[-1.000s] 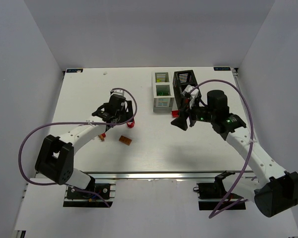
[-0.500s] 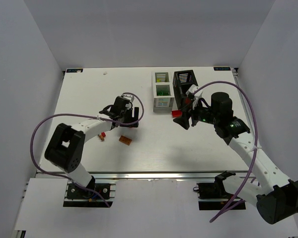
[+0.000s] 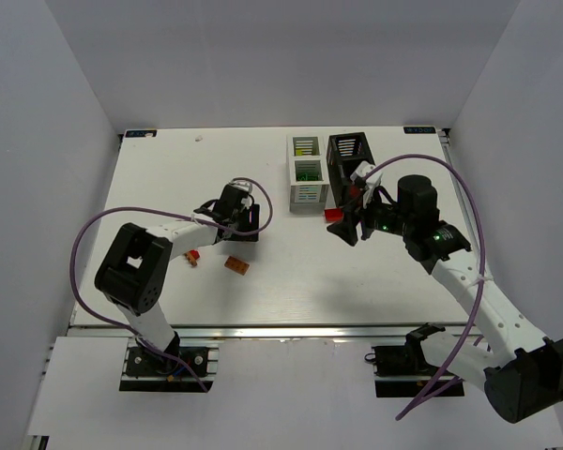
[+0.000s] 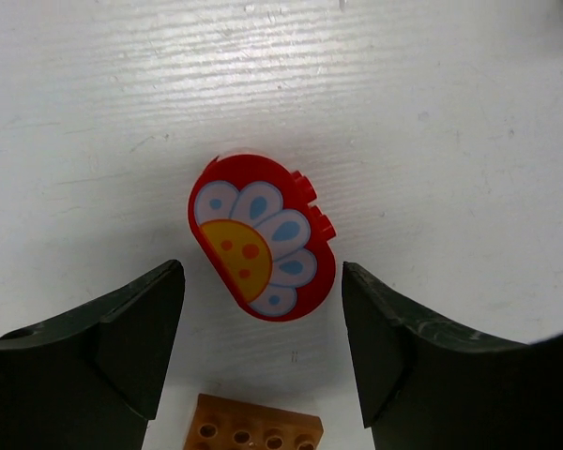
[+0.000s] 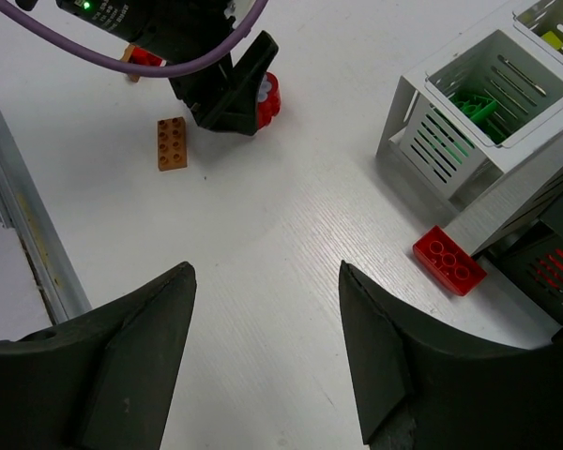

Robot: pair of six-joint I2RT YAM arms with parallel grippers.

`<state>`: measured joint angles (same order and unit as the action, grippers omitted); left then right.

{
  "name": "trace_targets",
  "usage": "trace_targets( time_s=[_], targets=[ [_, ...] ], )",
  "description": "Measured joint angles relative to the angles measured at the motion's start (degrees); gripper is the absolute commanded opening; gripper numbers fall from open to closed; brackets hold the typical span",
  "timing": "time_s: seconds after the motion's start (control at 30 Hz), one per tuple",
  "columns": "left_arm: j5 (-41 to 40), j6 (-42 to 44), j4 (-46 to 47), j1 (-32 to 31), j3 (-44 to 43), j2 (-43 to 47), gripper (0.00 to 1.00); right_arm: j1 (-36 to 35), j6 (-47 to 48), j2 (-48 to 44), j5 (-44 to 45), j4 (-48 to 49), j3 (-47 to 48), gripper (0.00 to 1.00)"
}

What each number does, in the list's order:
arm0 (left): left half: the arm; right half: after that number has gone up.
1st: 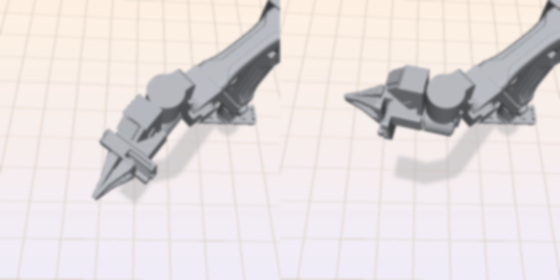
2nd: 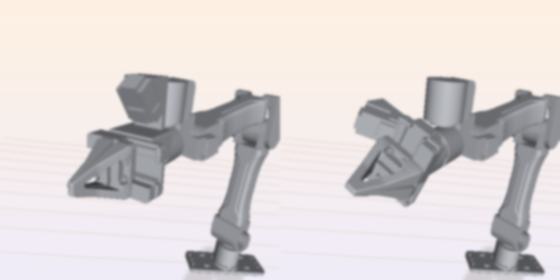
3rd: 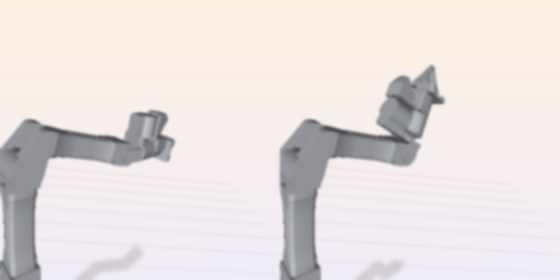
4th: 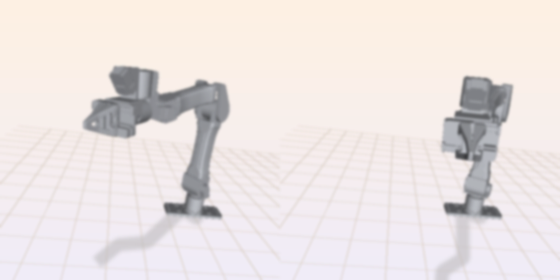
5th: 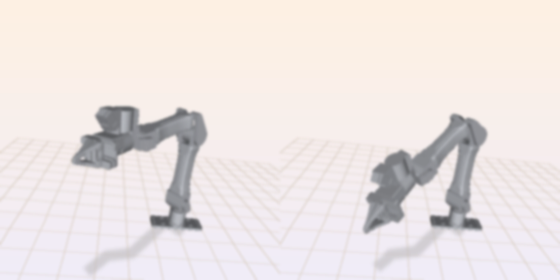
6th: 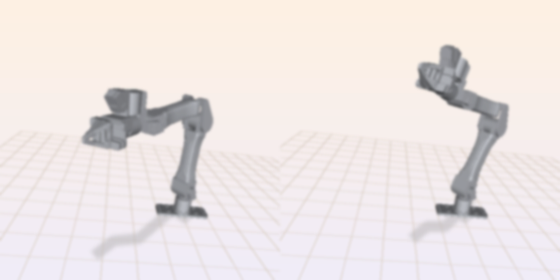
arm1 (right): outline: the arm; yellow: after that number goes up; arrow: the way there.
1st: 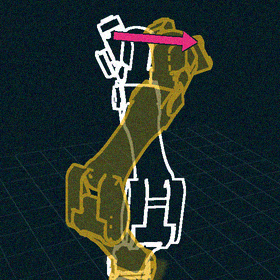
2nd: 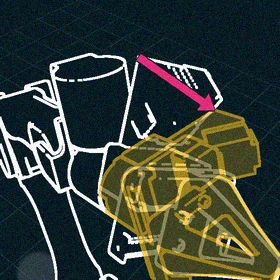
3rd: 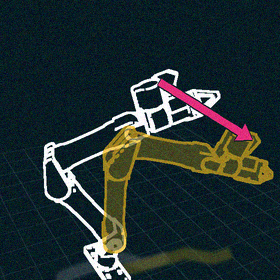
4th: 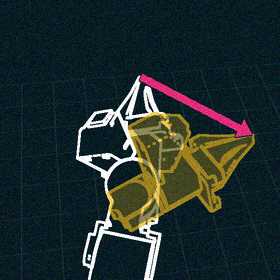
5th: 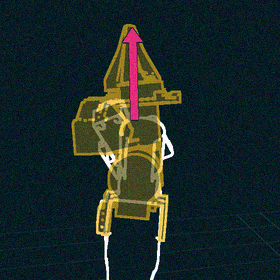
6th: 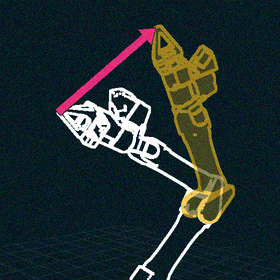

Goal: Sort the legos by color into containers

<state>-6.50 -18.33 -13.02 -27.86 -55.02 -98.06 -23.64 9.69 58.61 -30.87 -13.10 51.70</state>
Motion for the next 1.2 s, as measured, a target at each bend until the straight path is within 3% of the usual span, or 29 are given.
trace_targets(
  time_s=[0.27,0.43,0.5,0.6,0.67,0.77,0.83,0.97,1.2],
  targets=[
    [-3.8,-1.9,1.1,0.0,-3.7,-3.5,0.74,0.0,0.0,0.1,-0.4,0.0,-0.1,0.67],
    [-5.4,-3.3,1.0,0.0,-5.7,-5.7,0.47,0.0,0.0,-0.6,-0.6,0.0,-0.1,0.68],
    [-5.6,-3.4,0.8,0.0,-5.8,-5.7,0.31,0.0,0.0,-1.1,-0.7,0.0,-0.1,0.68],
    [-5.9,-3.3,-0.1,0.0,-5.8,-5.4,0.24,0.0,0.0,-1.5,-0.7,0.0,-0.1,0.67],
    [-6.2,-3.0,-0.9,-0.4,-5.8,-4.4,0.22,0.0,0.0,-1.7,-0.4,0.0,-0.1,0.61],
    [-5.4,-1.0,-0.1,-1.9,-4.5,1.2,0.16,0.0,0.1,-3.5,1.7,0.0,-0.1,0.0],
    [-3.0,1.0,1.4,-3.7,-4.0,6.4,0.11,0.0,-0.6,-6.3,4.5,0.7,-0.3,0.0],
    [5.4,5.1,6.0,-7.1,-6.6,11.6,0.1,0.0,-1.6,-14.8,10.8,4.3,-2.2,0.0],
    [15.0,8.3,12.7,-10.6,-22.4,-0.9,0.13,0.0,-1.8,-24.9,19.9,10.2,-5.2,0.0]
  ],
)
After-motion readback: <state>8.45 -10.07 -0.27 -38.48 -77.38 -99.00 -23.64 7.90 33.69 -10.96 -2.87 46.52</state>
